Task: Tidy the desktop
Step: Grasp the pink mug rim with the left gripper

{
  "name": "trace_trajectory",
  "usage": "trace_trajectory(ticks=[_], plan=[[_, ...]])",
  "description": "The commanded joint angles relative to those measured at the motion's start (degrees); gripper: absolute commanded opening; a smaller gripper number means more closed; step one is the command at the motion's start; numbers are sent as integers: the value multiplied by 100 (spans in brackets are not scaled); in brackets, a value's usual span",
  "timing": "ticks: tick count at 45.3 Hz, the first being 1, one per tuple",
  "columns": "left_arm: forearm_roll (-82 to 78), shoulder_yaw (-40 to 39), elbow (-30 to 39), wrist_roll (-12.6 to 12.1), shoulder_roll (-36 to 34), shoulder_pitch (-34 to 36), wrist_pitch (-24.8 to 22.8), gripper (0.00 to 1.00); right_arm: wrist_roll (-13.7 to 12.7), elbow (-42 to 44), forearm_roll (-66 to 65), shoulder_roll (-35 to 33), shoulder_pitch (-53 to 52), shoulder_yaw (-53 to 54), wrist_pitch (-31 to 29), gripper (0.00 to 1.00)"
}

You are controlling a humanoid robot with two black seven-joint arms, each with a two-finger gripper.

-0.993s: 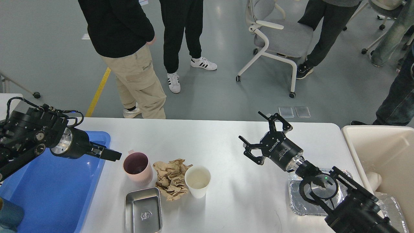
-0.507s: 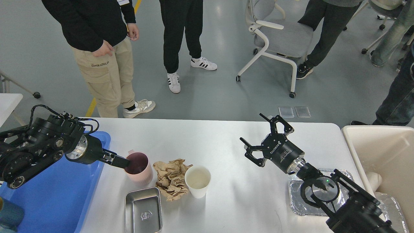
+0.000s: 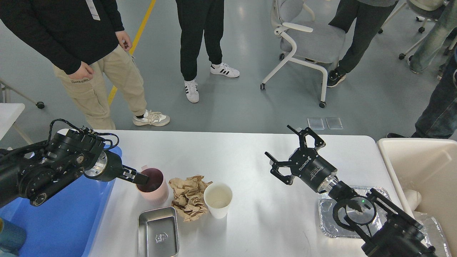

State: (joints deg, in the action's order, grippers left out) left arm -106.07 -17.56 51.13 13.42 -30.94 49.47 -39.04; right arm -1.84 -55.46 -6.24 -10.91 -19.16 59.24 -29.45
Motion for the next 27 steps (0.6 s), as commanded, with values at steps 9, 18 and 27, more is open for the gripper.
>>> trace_trajectory(ticks=[9,18,27], plan=[[-10,7,-41,300,27,18,2,29,8,9,0,2,0,0,0,100],[-239,7,-41,697,-26,1,2,16,8,9,0,2,0,0,0,100],[-239,16,-33,881,-131,-17,2,10,9,26,0,2,0,0,0,100]])
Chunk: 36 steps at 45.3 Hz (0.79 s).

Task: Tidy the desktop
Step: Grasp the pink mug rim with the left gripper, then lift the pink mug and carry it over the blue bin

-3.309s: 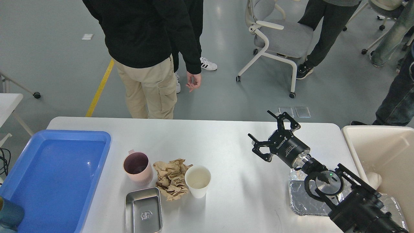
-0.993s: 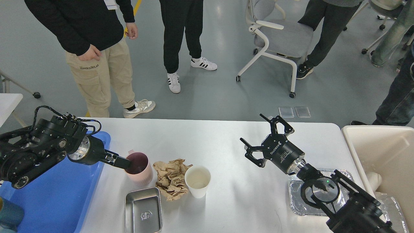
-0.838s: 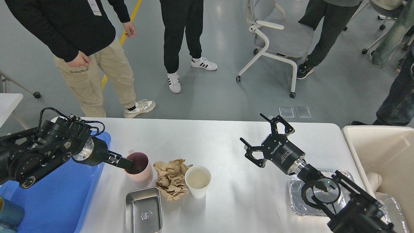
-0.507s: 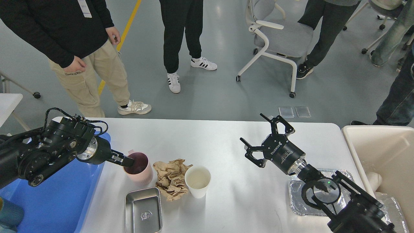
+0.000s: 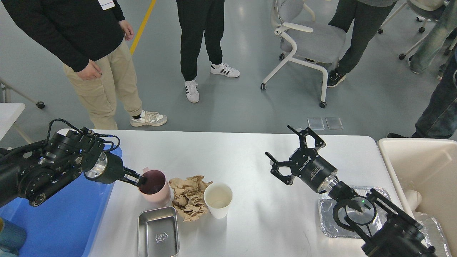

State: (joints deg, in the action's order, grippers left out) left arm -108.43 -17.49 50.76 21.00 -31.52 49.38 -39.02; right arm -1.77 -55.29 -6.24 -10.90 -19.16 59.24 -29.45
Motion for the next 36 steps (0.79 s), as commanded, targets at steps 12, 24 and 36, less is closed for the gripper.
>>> trace_trajectory(ticks=[12,24,36], plan=[[-2,106,56,510,-345,89,0,1,2,44,0,27,0,-9,0,100],[120,18,732,879,-1259,344,-106,2,2,71,-9,62,-9,-44,9,100],[1069,-9,1805,932,-2805,1275,-466,3,2,80,-9,62,-9,-71,9,100]])
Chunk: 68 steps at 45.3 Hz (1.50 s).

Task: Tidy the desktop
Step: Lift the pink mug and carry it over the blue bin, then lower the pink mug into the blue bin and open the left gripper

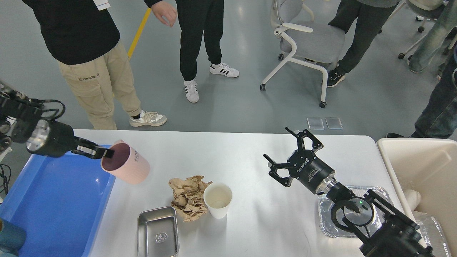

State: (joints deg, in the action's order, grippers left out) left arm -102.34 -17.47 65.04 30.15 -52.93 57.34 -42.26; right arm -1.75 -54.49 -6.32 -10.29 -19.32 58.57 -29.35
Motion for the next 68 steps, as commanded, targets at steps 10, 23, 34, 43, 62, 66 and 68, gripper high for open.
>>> trace_trajectory(ticks=[10,23,34,43,62,66,68], plan=[[1137,7,1361,237,-2255,972,-511,4,-1,0,8,-9,-1,-4,17,100],[1120,840,1617,386,-3469,559,216,4,-1,-9,8,-53,-19,23,17,100],[1093,2510,1582,369,-3426,436,1790,4,-1,-17,8,-88,16,-4,8,100],[1058,3443,1424,360,-3303,357,2635,4,-1,-9,8,-114,16,-4,0,100],[830,3830,97,343,-2539,129,3355,4,-1,-17,8,-88,16,-13,-9,100],[856,3821,-105,343,-2284,-30,3435,5,-1,-26,-1,-105,25,-13,-9,100],[874,3821,-132,334,-2187,-117,3452,5,-1,-26,8,-114,34,-13,-9,100]])
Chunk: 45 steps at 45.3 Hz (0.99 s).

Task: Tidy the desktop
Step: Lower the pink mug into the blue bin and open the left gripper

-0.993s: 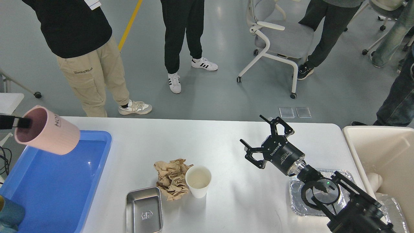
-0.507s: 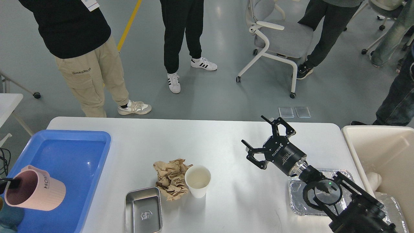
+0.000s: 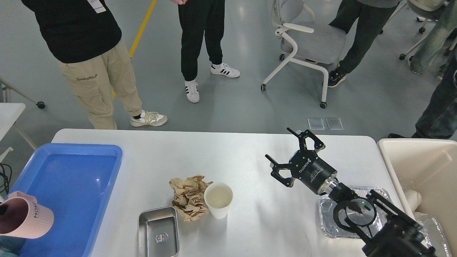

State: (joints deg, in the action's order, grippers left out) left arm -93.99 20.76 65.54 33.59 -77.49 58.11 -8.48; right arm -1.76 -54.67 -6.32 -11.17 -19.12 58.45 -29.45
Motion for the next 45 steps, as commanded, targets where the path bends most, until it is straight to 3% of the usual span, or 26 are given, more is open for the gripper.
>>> trace_trajectory(ticks=[1,16,30,33,39,42,45], plan=[[47,-10,-199,-11,322,-230,92,5,0,-9,8,-26,13,-1,1,100],[82,-72,-708,-20,823,-907,514,6,9,-9,-1,9,66,8,1,100],[478,-72,-823,-20,1017,-1074,664,9,8,-9,-1,18,75,-1,1,100],[644,-72,-823,-20,1026,-1092,699,19,8,-9,8,18,66,-1,1,100],[847,-55,-806,59,991,-1100,690,60,8,-9,-1,1,66,8,1,100],[856,-63,-797,77,964,-1153,681,73,0,-9,-1,1,66,8,1,100],[873,-72,-735,86,929,-1171,664,80,0,-9,-1,-17,66,8,1,100]])
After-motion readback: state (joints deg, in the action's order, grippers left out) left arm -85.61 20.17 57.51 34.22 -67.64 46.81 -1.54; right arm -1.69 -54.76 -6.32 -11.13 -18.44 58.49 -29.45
